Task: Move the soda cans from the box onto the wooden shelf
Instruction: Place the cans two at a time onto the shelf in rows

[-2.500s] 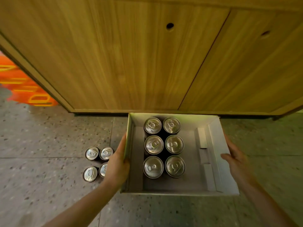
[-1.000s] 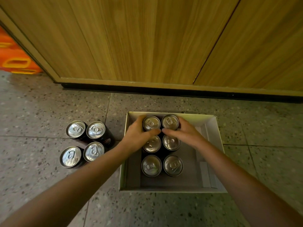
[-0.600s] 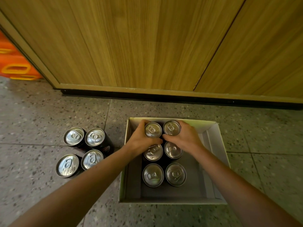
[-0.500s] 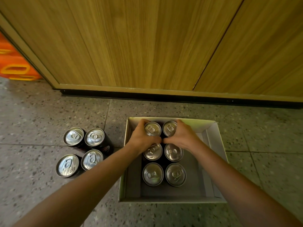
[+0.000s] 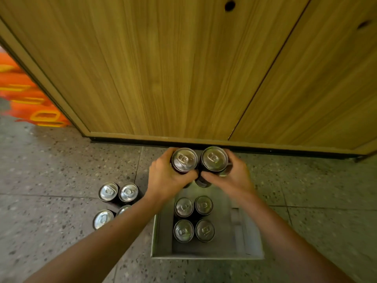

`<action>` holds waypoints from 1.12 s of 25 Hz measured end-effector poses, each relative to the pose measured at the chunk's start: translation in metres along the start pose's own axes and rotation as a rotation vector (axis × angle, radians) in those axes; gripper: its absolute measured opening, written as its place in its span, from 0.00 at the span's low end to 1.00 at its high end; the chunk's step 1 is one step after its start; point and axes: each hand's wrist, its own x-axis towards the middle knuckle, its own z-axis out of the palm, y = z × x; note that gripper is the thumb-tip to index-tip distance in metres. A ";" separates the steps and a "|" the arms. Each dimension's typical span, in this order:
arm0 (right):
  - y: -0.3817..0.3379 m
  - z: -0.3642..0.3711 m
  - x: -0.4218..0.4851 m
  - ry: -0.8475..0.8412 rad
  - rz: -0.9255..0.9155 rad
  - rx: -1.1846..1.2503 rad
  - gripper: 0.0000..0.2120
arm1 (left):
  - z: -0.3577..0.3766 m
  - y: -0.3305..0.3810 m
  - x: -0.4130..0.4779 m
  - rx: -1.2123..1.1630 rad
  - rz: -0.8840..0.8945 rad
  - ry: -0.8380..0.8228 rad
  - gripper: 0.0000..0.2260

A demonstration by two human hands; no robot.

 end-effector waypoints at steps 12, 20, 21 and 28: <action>-0.490 -0.214 -0.004 0.018 -0.104 0.411 0.22 | -0.246 0.496 0.012 -0.287 0.208 -0.065 0.18; -0.727 -0.315 -0.009 0.072 -0.325 0.375 0.15 | -0.354 0.725 0.027 -0.335 0.321 -0.154 0.12; -0.743 -0.321 -0.007 0.092 -0.341 0.359 0.15 | -0.360 0.742 0.032 -0.335 0.323 -0.158 0.10; -0.783 -0.347 0.052 0.189 -0.325 0.378 0.19 | -0.359 0.801 0.085 -0.301 0.254 -0.102 0.15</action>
